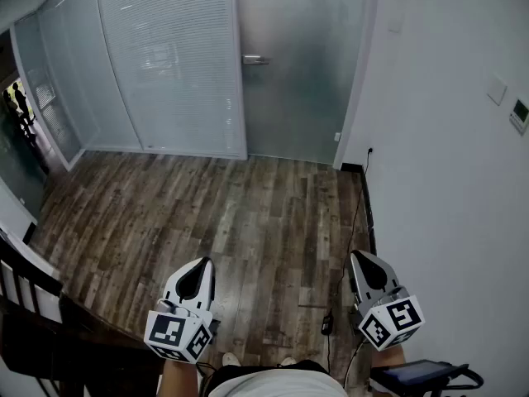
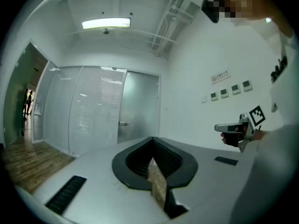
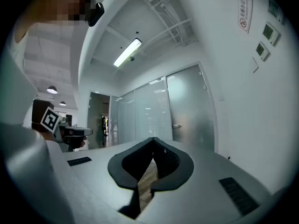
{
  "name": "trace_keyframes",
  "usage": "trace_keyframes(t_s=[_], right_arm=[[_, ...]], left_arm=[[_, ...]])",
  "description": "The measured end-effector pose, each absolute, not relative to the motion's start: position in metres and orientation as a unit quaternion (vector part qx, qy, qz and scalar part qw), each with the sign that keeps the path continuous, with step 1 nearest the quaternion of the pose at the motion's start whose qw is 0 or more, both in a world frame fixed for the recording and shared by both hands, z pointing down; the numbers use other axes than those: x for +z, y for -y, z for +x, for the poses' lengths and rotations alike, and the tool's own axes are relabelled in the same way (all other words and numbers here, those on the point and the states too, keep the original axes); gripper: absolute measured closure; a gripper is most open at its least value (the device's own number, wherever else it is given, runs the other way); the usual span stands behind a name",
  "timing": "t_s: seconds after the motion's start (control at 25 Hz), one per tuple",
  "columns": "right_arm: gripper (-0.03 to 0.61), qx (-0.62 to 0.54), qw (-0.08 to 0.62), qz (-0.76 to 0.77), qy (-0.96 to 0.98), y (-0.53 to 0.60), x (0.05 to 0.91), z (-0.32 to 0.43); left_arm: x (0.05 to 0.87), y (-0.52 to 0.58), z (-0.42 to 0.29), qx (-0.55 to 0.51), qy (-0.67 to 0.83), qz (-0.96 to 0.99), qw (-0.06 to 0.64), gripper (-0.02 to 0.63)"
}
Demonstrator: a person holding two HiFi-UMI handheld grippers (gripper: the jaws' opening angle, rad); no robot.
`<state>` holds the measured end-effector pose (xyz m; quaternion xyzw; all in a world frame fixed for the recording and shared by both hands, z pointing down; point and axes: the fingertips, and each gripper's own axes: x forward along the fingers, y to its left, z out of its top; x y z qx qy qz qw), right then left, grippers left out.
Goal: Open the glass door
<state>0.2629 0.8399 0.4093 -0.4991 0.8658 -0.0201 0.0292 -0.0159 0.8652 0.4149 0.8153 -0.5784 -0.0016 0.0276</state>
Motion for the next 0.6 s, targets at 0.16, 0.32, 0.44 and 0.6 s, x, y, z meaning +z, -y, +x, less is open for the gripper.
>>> trace_keyframes(t_s=[0.16,0.32,0.44,0.6], right_arm=[[0.577,-0.022,0.033,-0.497,-0.867,-0.835,0.415,0.279],[0.577,-0.011,0.018,-0.492,-0.87,-0.825,0.421,0.29],[0.577,-0.006,0.015,-0.503,-0.864,-0.805,0.43,0.312],[0.577,-0.034,0.024,-0.531,-0.846,-0.781,0.444,0.336]], left_arm=[[0.419,-0.868,-0.002,-0.004,0.581,0.813,0.025,0.615],[0.42,-0.854,0.006,0.005,0.586,0.81,0.019,0.614],[0.418,-0.828,0.01,0.003,0.59,0.807,0.01,0.614],[0.422,-0.792,0.016,0.0,0.58,0.815,0.008,0.614]])
